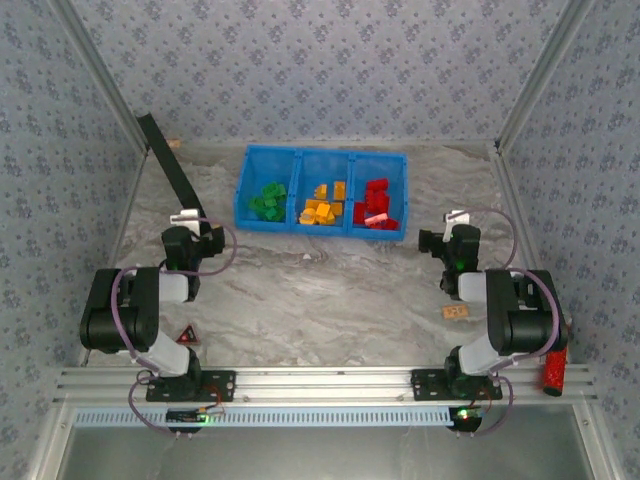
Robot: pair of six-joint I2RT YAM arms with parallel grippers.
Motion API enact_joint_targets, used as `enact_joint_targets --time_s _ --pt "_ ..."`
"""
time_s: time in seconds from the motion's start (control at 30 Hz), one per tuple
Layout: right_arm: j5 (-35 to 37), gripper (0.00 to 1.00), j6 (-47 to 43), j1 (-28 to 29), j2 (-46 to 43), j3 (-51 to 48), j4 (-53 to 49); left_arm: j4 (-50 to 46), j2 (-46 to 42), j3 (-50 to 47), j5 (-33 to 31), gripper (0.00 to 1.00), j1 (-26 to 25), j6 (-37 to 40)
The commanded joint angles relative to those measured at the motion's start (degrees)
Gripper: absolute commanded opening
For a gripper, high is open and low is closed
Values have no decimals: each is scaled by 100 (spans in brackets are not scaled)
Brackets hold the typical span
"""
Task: Sort the legos into containers by color
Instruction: Reset both arms
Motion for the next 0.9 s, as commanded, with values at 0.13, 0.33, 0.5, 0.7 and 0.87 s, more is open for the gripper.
enact_joint_targets --time_s 0.13,0.33,0.5,0.7,0.87 --pt "-215 100 3 -34 49 -42 428 32 -32 70 104 100 14 -50" --pt "-216 100 5 -32 49 -40 428 26 -35 70 104 100 7 -51" --pt "-216 100 4 -32 49 -39 428 27 -35 70 104 100 6 -57" --pt "-315 100 12 -67 76 44 273 32 -36 70 104 100 11 -50" --pt "-261 100 -23 -33 59 -32 393 35 -33 70 104 100 12 -57"
